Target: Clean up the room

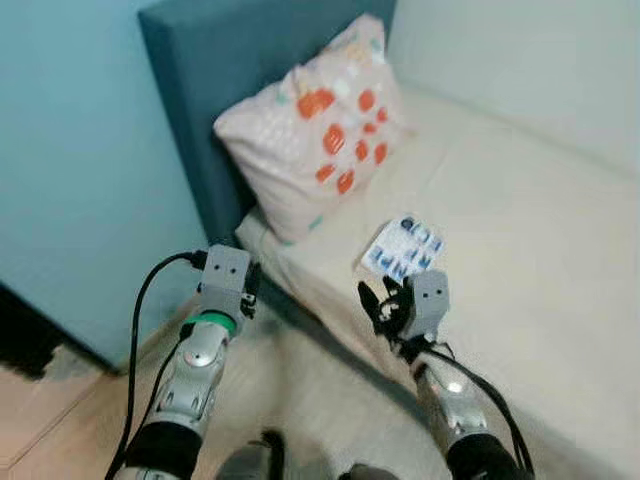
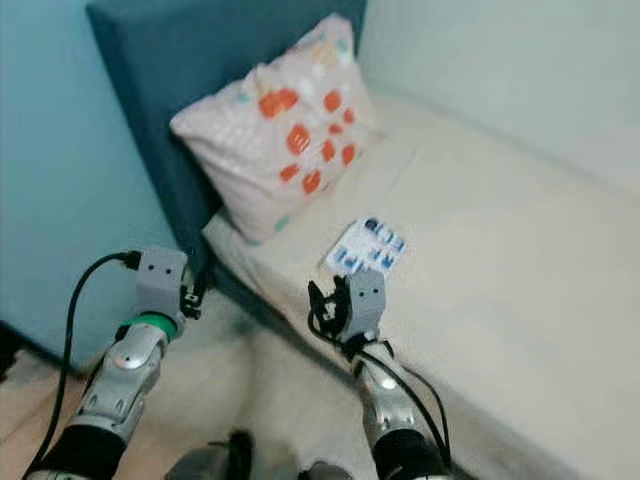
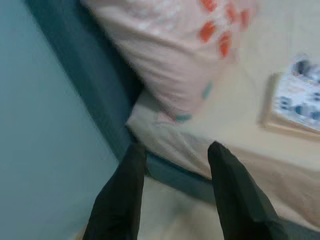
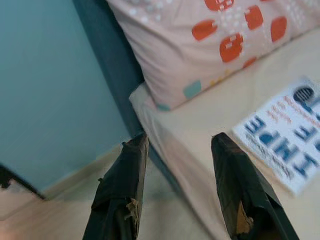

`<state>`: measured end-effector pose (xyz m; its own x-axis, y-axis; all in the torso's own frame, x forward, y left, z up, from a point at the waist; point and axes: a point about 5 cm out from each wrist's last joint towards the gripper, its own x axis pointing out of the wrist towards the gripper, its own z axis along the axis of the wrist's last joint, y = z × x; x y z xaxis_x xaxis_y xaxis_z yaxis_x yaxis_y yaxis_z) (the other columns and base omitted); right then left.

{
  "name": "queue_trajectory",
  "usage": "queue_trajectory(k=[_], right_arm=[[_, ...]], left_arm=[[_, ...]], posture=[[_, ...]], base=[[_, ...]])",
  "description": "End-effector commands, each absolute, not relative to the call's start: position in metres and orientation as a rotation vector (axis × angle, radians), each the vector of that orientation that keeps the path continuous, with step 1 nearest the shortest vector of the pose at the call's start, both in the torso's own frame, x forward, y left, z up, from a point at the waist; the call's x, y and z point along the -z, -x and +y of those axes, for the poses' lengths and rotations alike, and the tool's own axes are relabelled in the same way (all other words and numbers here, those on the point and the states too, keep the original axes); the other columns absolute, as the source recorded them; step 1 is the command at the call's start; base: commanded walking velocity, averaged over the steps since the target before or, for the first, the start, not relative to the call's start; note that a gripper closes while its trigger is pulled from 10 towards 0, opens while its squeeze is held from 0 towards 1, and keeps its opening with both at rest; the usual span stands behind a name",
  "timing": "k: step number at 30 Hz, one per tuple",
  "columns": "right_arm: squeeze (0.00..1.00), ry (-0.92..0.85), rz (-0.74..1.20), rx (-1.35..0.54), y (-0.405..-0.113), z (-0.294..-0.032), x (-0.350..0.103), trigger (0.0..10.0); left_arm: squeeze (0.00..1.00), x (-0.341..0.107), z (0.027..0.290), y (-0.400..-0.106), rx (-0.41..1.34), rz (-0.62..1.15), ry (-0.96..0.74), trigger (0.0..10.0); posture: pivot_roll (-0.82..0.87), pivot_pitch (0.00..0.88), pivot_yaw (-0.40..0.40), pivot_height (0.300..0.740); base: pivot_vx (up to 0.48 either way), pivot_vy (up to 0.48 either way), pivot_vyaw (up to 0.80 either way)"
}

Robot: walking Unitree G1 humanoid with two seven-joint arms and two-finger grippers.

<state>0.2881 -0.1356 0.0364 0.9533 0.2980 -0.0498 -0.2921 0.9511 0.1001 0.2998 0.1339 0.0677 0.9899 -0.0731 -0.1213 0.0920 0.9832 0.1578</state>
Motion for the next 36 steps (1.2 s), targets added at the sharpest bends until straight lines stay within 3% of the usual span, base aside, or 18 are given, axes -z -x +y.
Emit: queue_trajectory(k=[1,7,17,36], right_arm=[[0.00,-0.095,0.079,-0.289,-0.2847,-0.1376,-0.0316,10.0],[0.00,-0.095,0.086,-0.288,-0.2850,-0.1381,-0.0303,10.0],[0.00,-0.095,0.092,-0.284,-0.2857,-0.1395,-0.0294,10.0],[0.00,-0.113,0.096,-0.281,-0.2868,-0.1390,-0.0284,10.0]], left_arm=[[0.00,-0.0624,0.1312,-0.2974,0.098,0.133,-0.174,10.0],[0.00,-0.0617,0.1317,-0.2974,0.101,0.134,-0.177,10.0],[0.00,-0.0618,0.1316,-0.2980,0.107,0.133,-0.179,10.0],[0.00,-0.0584,0.1281,-0.3007,0.115,0.187,-0.121,10.0]], posture=[[0.01,0.000,0.006,0.740],[0.01,0.000,0.007,0.740],[0.01,0.000,0.012,0.740],[0.01,0.000,0.014,0.740]], base=[[-0.371,0.000,0.00],[-0.374,0.000,0.00],[-0.331,0.000,-0.55],[0.000,0.000,-0.73]])
